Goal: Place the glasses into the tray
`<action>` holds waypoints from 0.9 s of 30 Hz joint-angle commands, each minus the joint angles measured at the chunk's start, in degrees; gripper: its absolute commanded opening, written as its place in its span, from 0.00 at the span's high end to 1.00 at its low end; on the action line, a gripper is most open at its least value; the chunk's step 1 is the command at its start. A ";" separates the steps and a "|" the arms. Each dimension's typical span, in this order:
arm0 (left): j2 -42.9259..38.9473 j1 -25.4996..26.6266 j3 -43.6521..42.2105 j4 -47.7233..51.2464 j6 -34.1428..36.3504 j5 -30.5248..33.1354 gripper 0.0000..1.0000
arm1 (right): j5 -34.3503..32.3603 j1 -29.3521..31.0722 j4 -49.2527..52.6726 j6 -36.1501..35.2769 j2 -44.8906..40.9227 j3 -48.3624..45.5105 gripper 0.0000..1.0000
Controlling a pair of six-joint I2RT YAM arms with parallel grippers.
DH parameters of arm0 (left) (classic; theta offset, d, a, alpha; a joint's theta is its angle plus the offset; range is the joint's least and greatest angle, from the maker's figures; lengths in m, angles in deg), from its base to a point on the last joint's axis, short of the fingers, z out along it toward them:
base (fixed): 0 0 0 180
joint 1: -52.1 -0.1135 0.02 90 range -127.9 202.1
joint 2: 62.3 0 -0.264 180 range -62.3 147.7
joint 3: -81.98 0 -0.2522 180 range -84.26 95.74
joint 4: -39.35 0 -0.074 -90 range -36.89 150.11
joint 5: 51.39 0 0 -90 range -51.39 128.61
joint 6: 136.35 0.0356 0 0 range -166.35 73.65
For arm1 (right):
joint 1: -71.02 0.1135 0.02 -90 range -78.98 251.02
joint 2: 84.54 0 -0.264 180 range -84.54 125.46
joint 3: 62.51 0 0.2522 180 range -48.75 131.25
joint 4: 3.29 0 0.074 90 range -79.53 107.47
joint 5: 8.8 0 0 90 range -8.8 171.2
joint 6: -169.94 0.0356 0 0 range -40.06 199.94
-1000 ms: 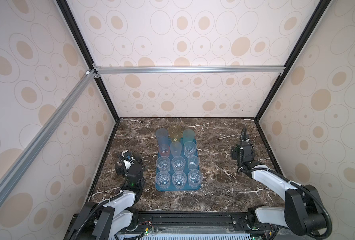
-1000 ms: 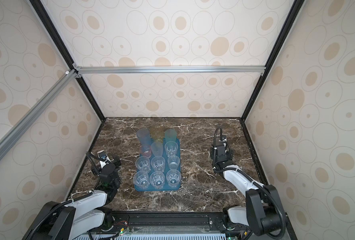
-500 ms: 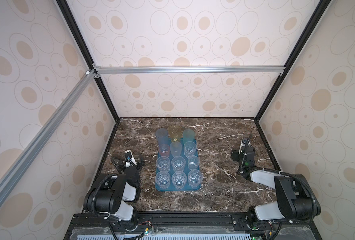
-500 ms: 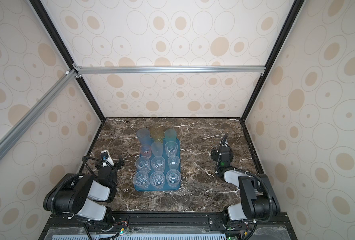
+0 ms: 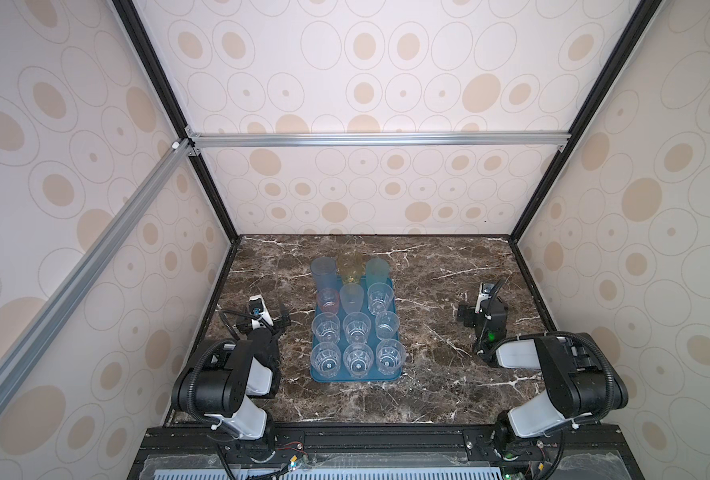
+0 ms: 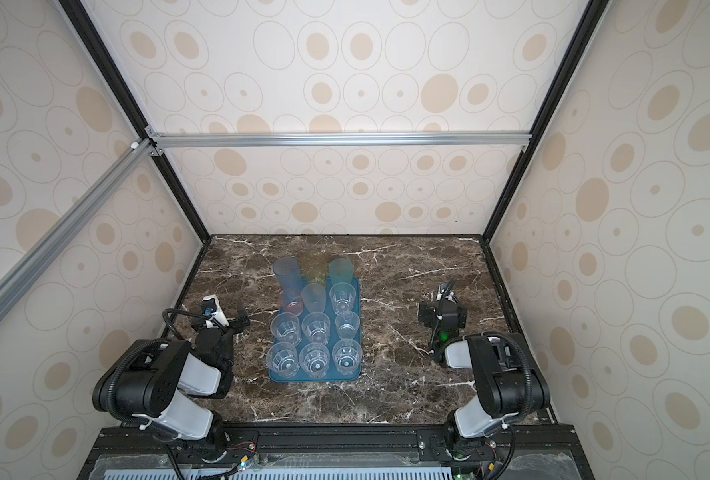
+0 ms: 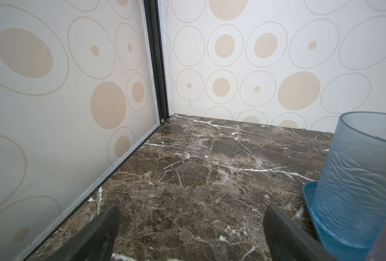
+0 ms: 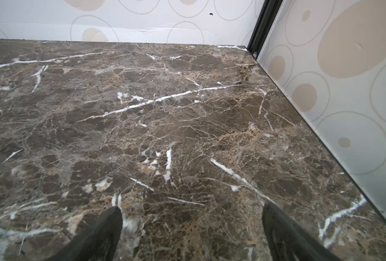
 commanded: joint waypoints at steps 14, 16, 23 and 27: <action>0.19 -0.14 4.88 6.20 1.94 -3.93 0.01 | 0.03 -0.32 -1.60 -0.69 -0.62 0.61 0.00; 0.17 -0.09 4.93 6.24 1.94 -3.93 0.01 | 0.05 -0.29 -1.61 -0.74 -0.68 0.56 0.00; 0.14 -0.12 4.88 6.24 1.94 -3.90 0.01 | 0.05 -0.27 -1.55 -0.77 -0.68 0.57 0.00; 0.21 -0.13 4.88 6.25 1.94 -3.90 0.01 | 0.09 -0.26 -1.54 -0.79 -0.53 0.61 0.00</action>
